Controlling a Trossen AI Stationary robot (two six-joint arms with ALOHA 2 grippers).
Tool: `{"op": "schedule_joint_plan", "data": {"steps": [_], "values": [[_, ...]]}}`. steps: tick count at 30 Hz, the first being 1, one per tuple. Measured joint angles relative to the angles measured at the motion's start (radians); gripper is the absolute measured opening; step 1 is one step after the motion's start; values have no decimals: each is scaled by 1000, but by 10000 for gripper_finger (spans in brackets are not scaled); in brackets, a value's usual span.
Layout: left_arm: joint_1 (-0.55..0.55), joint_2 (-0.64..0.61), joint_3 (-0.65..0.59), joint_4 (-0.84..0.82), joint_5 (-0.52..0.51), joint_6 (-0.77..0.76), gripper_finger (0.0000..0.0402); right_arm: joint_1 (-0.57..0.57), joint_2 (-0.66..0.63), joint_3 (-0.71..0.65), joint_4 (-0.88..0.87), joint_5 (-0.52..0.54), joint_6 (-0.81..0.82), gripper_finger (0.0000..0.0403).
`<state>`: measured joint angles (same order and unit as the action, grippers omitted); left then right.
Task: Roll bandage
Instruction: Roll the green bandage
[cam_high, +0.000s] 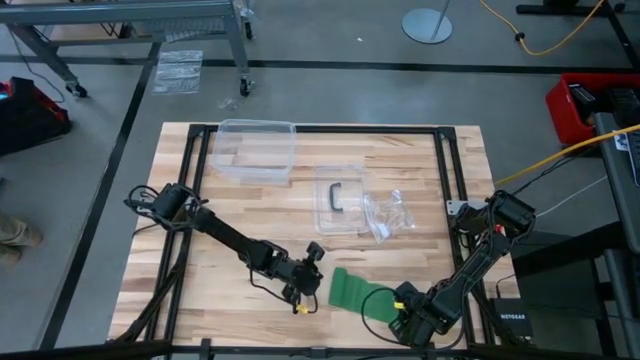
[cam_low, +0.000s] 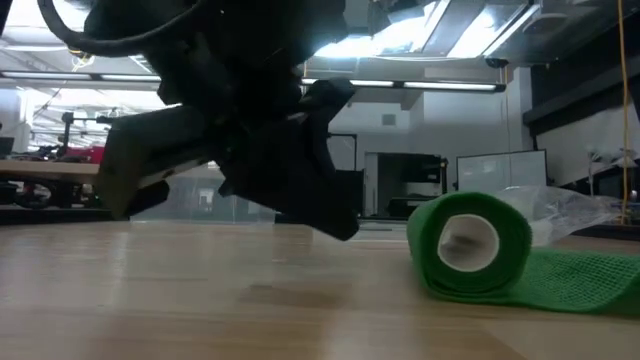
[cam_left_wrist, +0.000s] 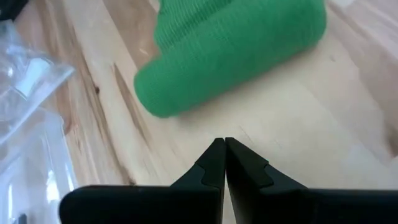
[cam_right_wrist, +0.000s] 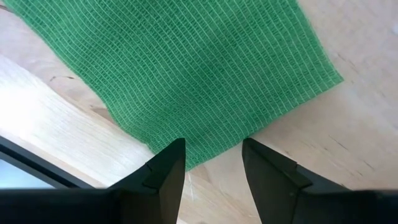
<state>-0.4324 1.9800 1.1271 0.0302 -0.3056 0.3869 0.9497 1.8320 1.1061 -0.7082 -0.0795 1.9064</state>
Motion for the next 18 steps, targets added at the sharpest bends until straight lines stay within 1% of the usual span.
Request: {"op": "schedule_joint_plan", "data": {"steps": [6, 11, 15, 18], "values": [[7, 0, 0, 52, 64, -12, 5, 0, 0, 0, 0, 0, 0, 165], [17, 54, 1, 147, 110, -6, 5, -1, 0, 3, -5, 2, 0, 165], [13, 98, 24, 192, 116, 13, 5, -1, 0, 23, -8, 40, -4, 165], [8, 113, 60, 189, 118, 15, 5, -1, 0, 48, -41, 65, -5, 165]]}}
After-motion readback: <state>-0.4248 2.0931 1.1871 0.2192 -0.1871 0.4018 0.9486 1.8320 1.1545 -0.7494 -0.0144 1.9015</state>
